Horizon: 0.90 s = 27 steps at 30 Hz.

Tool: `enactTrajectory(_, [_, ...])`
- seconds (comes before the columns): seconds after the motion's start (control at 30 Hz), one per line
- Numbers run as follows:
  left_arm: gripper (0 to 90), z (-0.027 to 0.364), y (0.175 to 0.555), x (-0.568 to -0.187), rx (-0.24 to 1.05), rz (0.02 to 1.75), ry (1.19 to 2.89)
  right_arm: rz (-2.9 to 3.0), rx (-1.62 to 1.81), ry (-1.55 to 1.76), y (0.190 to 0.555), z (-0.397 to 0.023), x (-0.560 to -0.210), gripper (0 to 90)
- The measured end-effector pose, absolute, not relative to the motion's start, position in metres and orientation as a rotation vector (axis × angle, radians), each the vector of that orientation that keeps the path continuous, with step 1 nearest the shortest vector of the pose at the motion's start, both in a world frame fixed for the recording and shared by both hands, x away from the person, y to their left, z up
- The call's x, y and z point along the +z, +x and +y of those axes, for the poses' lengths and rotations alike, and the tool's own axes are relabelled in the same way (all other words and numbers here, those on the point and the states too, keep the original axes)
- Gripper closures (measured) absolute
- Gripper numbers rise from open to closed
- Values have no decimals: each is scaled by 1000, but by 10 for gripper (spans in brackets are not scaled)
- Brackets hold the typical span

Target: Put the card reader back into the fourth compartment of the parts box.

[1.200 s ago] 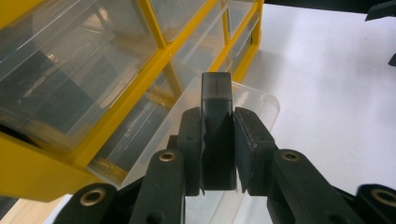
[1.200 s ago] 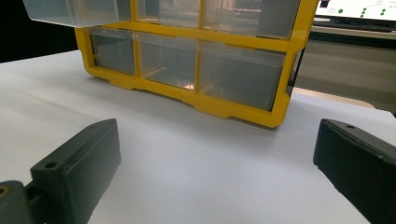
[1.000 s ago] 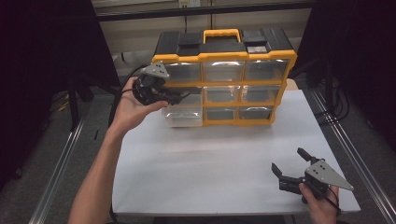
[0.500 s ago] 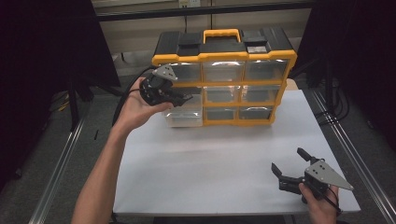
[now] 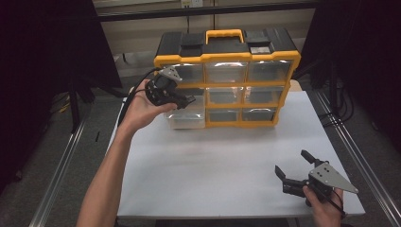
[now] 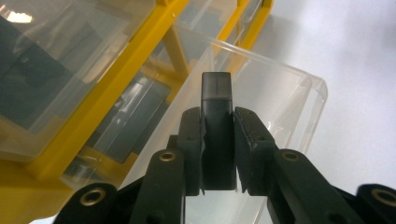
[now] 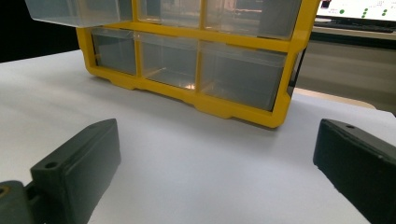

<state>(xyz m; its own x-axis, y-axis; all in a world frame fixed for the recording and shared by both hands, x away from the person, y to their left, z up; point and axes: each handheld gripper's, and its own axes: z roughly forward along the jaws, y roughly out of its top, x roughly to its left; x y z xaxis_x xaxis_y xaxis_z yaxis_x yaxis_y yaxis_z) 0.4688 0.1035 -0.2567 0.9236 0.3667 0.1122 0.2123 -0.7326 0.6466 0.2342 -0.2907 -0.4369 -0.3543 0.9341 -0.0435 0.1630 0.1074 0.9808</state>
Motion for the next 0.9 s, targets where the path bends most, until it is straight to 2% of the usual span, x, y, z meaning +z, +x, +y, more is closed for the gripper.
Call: enactTrajectory(0.9, [723, 104, 478, -274, 245, 445, 2432, 1650, 1309, 1095, 234, -291, -437, 10])
